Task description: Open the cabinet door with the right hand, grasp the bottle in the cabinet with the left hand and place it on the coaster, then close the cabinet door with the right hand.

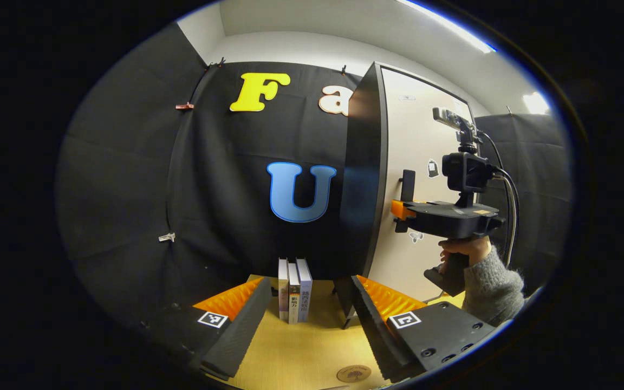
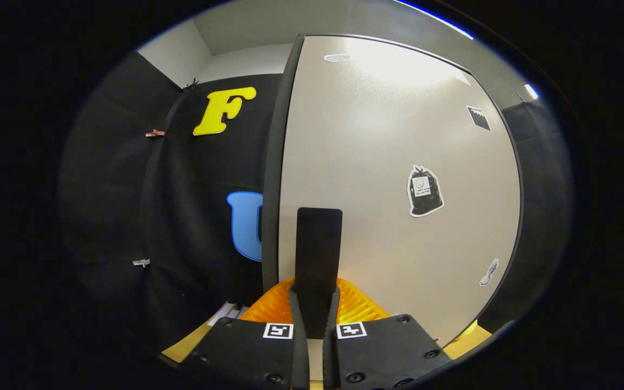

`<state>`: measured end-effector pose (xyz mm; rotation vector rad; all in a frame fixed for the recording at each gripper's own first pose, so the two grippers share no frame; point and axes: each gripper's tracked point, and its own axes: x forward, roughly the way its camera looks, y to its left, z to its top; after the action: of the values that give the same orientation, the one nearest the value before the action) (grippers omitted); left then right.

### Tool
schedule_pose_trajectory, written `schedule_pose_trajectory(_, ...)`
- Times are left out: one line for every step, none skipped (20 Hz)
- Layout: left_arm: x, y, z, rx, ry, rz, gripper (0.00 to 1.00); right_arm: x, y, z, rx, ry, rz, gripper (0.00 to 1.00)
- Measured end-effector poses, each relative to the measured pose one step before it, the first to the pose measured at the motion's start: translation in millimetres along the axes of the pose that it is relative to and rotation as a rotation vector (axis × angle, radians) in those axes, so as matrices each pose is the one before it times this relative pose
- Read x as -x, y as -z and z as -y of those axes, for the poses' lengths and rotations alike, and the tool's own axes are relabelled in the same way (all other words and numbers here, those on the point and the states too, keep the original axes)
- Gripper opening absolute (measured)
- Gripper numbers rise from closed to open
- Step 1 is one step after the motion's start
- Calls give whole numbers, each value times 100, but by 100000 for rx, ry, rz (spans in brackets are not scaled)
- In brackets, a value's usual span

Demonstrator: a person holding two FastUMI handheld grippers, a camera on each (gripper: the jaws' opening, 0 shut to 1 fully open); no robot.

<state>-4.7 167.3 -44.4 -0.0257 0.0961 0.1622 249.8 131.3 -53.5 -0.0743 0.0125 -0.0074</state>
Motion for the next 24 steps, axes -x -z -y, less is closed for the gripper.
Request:
schedule_pose_trajectory(-14,-120,-129,-101,99,137,93,295,-98,-37,41,-703,41,14)
schedule_pose_trajectory(-174,-21,-15,-148,253,-71,93,495,62,-101,-285,-959,-581,14)
schedule_pose_trajectory(-52,-76,27,-142,376,7,92,689,30,-20,-223,-1140,-70,14)
schedule_pose_trajectory(-133,-92,46,-223,347,171,92,651,-4,19,-384,-938,-102,14)
schedule_pose_trajectory(-104,-219,19,-266,232,284,92,550,-30,81,-282,-794,-24,14)
schedule_pose_trajectory(89,-182,96,-170,21,423,93,679,-57,85,81,-769,-122,14)
schedule_pose_trajectory(-5,4,25,188,277,447,93,614,-64,43,-255,-696,-149,14)
schedule_pose_trajectory(30,-85,-70,127,310,33,93,607,-39,111,-571,-570,-380,14)
schedule_pose_trajectory(-20,-164,-53,35,138,93,93,524,-16,98,35,-602,-312,14)
schedule_pose_trajectory(-37,0,-82,-84,116,34,93,632,-50,151,34,-449,-207,14)
schedule_pose_trajectory(45,-169,98,-179,227,57,93,542,-6,90,-219,-605,-373,14)
schedule_pose_trajectory(35,-53,115,-296,274,145,92,676,-20,54,187,-826,-320,14)
schedule_pose_trajectory(-4,-167,182,-457,285,169,92,623,-67,205,427,-480,102,14)
schedule_pose_trajectory(463,-148,477,-497,-162,314,92,640,-65,164,990,-301,-188,14)
schedule_pose_trajectory(625,-47,467,-421,-227,528,92,656,-4,204,793,-485,-239,14)
schedule_pose_trajectory(866,520,845,-123,479,317,92,732,-17,256,-340,-439,-522,14)
schedule_pose_trajectory(511,192,585,61,904,187,92,793,-14,231,-563,-337,-4,14)
schedule_pose_trajectory(80,-28,169,-19,977,142,92,725,-54,290,-67,1,-166,14)
schedule_pose_trajectory(43,-70,384,-279,982,-18,92,693,-49,311,202,76,-47,14)
schedule_pose_trajectory(-138,-153,274,-400,850,152,92,746,25,320,77,94,-218,14)
schedule_pose_trajectory(-24,-79,540,-315,1143,-22,92,592,-4,324,-285,101,-295,14)
schedule_pose_trajectory(19,200,682,-274,1208,-29,92,690,12,307,-373,113,-345,14)
schedule_pose_trajectory(95,-26,593,-309,1419,12,92,601,-36,413,-23,437,-174,14)
schedule_pose_trajectory(80,24,824,-571,1672,113,92,674,5,450,453,724,102,14)
